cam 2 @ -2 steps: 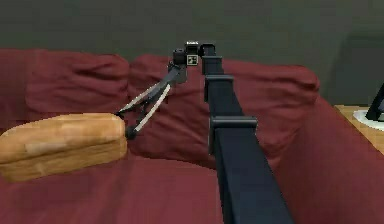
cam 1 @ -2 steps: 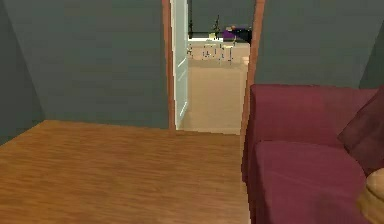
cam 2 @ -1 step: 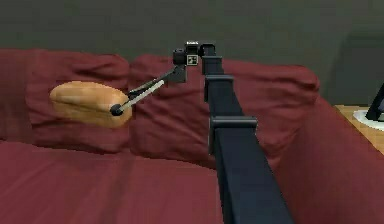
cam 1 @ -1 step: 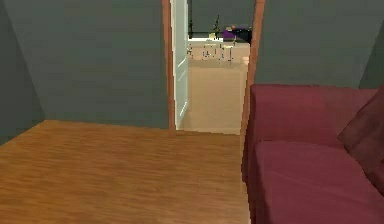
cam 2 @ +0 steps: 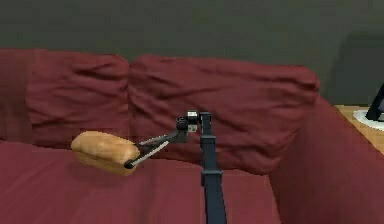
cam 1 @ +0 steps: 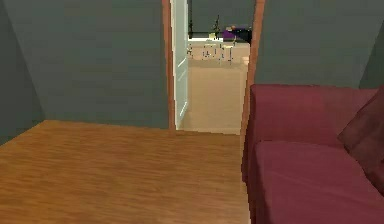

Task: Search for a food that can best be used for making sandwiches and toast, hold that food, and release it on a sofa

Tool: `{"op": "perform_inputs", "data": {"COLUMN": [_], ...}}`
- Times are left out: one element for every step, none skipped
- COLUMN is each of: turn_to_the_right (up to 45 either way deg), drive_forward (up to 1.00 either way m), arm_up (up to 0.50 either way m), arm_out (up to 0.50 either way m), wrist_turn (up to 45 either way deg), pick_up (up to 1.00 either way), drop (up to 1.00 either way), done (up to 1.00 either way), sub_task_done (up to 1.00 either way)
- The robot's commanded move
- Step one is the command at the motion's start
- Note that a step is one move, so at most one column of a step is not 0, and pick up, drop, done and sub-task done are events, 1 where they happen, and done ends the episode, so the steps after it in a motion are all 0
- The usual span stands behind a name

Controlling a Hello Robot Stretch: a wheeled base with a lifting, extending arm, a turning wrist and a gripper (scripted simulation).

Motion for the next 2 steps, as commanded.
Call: {"op": "perform_inputs", "data": {"turn_to_the_right": [0.0, 0.0], "drive_forward": [0.00, 0.00], "arm_up": [-0.32, 0.00], "arm_out": [0.00, 0.00], "wrist_turn": [0.0, 0.0], "pick_up": [0.00, 0.00], "drop": [0.00, 1.00], "done": [0.00, 0.00], "sub_task_done": [0.00, 0.00]}}
